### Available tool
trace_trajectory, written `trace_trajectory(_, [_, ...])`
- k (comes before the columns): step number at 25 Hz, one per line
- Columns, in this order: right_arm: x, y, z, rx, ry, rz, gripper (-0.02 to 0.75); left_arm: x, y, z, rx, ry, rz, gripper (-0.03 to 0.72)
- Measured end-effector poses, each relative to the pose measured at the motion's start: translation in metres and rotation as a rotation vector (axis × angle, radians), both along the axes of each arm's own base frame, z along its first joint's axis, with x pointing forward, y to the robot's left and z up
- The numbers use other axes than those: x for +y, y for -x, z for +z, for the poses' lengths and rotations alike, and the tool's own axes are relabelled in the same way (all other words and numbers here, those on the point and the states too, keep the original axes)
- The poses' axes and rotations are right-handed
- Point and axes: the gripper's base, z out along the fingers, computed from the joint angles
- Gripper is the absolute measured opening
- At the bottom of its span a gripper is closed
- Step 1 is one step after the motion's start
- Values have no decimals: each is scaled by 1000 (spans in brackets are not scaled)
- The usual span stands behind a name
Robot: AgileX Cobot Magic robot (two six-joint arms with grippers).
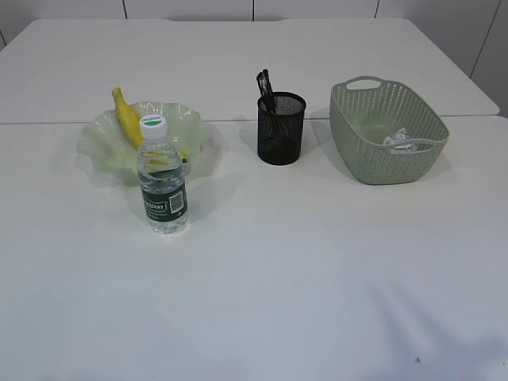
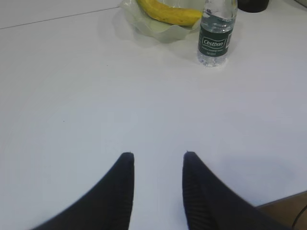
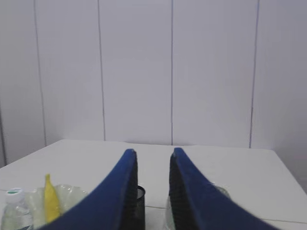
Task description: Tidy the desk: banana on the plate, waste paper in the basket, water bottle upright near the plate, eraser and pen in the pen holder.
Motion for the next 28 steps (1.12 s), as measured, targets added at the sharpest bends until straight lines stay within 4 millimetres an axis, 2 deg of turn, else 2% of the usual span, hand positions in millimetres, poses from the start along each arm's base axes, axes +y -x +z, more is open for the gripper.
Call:
trace_trajectory(10, [-12, -2, -4, 36, 46, -145, 176, 0, 0, 0, 0, 0, 0, 239])
trace_trajectory(16, [-19, -3, -11, 115, 78, -227, 176, 0, 0, 0, 0, 0, 0, 239])
trace_trajectory(28, [-23, -4, -23, 235, 167, -271, 176, 0, 0, 0, 0, 0, 0, 239])
